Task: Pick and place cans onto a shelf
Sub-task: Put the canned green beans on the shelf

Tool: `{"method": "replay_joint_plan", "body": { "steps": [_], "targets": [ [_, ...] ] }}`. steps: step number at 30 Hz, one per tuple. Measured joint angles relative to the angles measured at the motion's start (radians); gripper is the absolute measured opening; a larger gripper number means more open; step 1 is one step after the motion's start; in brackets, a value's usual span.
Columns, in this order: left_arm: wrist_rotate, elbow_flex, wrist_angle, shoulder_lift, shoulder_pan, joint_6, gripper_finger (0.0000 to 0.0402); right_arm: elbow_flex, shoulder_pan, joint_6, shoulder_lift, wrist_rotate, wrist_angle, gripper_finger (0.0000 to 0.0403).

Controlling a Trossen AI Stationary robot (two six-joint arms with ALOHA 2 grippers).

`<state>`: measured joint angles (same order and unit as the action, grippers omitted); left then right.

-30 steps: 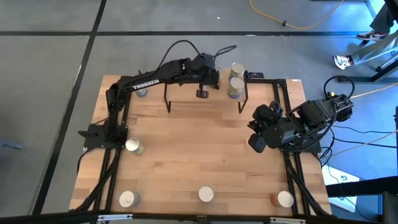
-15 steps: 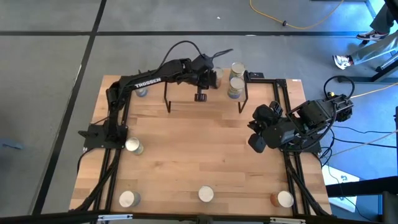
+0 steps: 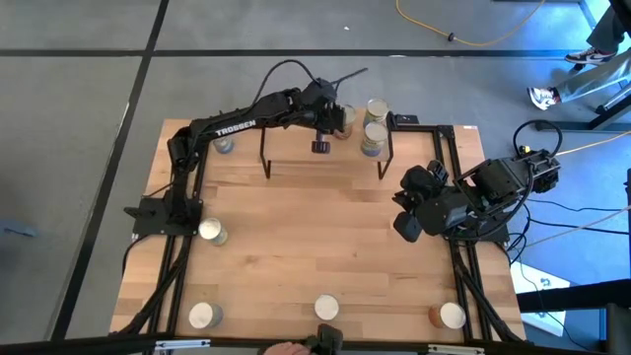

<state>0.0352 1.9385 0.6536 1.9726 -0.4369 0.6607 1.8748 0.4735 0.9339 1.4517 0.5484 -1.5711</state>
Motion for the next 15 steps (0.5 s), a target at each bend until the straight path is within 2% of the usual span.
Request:
{"method": "replay_joint_plan", "body": {
  "steps": [15],
  "targets": [
    [0.009, 0.000, -0.067, 0.043, -0.037, 0.032, 0.0000, 0.000, 0.000, 0.000, 0.000, 0.026, 0.000, 0.0052]
  ]
}}
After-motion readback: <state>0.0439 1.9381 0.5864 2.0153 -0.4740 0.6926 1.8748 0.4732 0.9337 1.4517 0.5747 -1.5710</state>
